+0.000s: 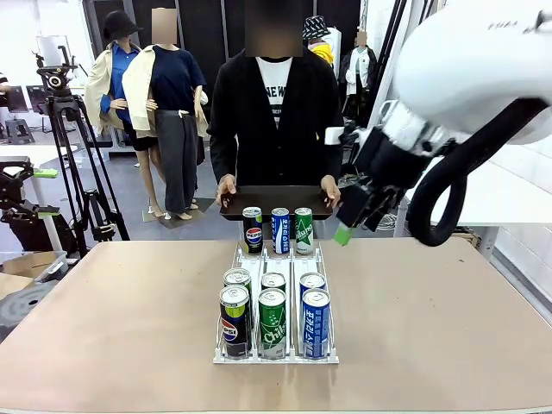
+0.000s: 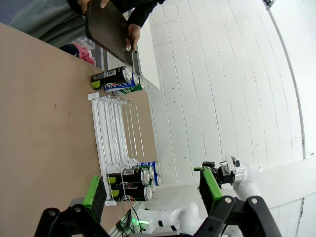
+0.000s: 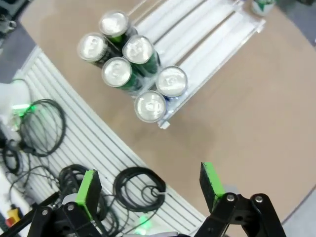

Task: Retrieve and hand over the desired beverage to the person.
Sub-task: Pick up a can of the same type that the person held from the Automatic Can Dispenser.

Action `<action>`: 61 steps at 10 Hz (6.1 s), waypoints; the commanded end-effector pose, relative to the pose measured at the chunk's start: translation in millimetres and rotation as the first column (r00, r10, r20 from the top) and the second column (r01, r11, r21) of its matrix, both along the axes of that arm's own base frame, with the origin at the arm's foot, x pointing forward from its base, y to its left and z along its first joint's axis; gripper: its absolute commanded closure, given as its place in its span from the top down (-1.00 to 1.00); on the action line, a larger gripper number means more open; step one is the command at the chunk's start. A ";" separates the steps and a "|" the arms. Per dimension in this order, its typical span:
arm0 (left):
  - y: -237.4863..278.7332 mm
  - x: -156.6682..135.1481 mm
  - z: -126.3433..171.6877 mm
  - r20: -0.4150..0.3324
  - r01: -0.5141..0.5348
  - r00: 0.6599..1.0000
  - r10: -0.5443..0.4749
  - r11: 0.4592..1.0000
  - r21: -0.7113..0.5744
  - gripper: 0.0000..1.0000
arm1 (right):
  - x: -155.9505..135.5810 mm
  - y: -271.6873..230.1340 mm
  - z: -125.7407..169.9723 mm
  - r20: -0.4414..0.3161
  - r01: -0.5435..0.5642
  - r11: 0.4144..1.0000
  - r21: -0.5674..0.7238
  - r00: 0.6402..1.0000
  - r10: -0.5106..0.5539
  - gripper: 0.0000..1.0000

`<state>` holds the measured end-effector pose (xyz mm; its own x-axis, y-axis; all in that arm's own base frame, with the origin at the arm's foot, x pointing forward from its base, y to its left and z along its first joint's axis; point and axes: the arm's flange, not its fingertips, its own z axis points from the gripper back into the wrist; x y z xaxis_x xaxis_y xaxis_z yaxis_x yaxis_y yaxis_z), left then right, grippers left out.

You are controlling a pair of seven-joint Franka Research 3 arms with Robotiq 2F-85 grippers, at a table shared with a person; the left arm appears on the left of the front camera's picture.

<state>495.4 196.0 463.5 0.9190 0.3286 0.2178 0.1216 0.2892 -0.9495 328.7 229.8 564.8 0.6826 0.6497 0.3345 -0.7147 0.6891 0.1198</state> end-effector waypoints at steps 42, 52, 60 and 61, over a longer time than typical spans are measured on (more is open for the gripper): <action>0.2 -0.5 1.1 -0.002 -0.001 1.000 0.001 1.000 0.000 1.00 | 64.7 101.2 -159.1 -0.157 0.234 0.919 -0.317 0.943 -0.294 0.94; 0.2 -0.5 1.1 -0.002 -0.001 1.000 0.001 1.000 0.000 1.00 | 63.4 96.3 -160.4 -0.191 0.222 0.925 -0.308 0.938 -0.289 -0.78; 0.2 -0.5 1.1 -0.002 -0.001 1.000 0.001 1.000 0.000 1.00 | 64.3 87.4 -132.7 -0.277 0.201 0.929 -0.310 0.916 -0.290 -0.78; 0.2 -0.5 1.1 -0.002 -0.001 1.000 0.001 1.000 0.000 1.00 | 62.1 84.3 -112.7 -0.285 0.190 0.932 -0.310 0.916 -0.282 -0.78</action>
